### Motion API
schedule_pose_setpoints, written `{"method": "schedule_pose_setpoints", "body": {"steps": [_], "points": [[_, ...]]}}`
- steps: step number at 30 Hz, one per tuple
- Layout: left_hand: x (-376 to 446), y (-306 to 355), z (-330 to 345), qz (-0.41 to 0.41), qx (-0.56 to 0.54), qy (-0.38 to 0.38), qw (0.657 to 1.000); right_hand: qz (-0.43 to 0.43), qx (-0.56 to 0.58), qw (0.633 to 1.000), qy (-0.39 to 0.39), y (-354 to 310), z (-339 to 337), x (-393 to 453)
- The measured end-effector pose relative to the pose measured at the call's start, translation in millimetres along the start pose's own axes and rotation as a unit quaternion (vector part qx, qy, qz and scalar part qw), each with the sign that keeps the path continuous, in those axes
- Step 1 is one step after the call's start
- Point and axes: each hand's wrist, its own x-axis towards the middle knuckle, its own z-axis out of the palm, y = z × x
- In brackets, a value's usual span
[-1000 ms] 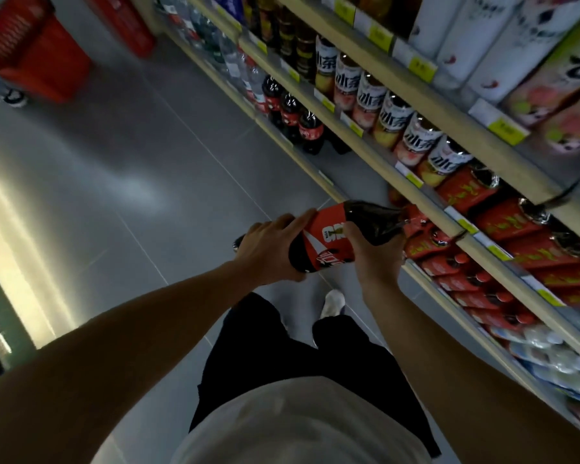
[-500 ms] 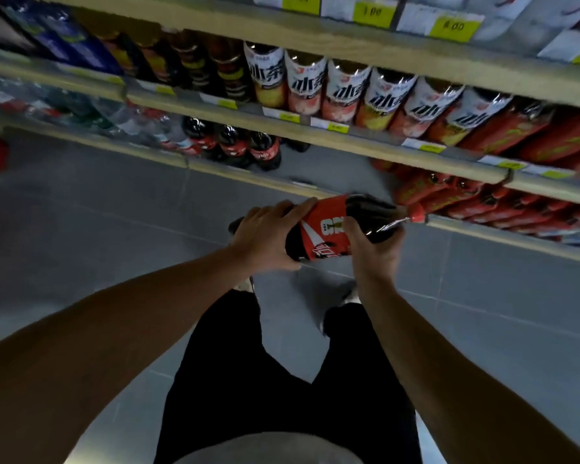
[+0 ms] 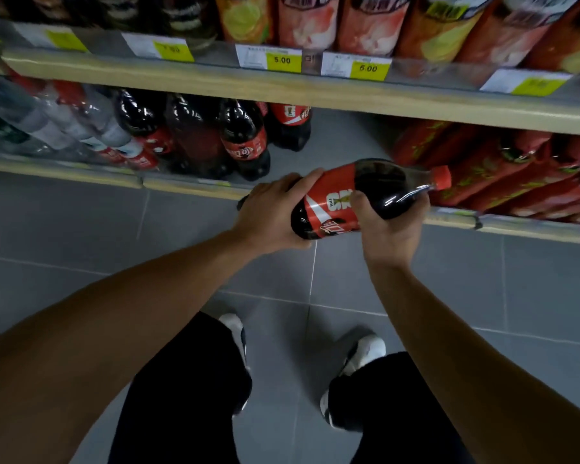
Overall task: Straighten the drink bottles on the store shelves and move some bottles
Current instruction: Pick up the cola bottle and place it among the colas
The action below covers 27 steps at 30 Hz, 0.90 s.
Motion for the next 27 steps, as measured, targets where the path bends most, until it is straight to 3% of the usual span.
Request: {"method": "schedule_pose_setpoints", "body": {"steps": [6,19,27], "points": [[37,-62,80,0.024,-0.019,0.122,0.992,-0.126,0.003,0.992,0.001,60,45,53],[92,-124,133,0.000,-0.070,0.241,0.968,-0.306,0.016,0.952,-0.002,91,100,105],[107,-138,154,-0.028,-0.064,0.224,0.972,-0.308,0.010,0.951,0.013,105,122,130]]}}
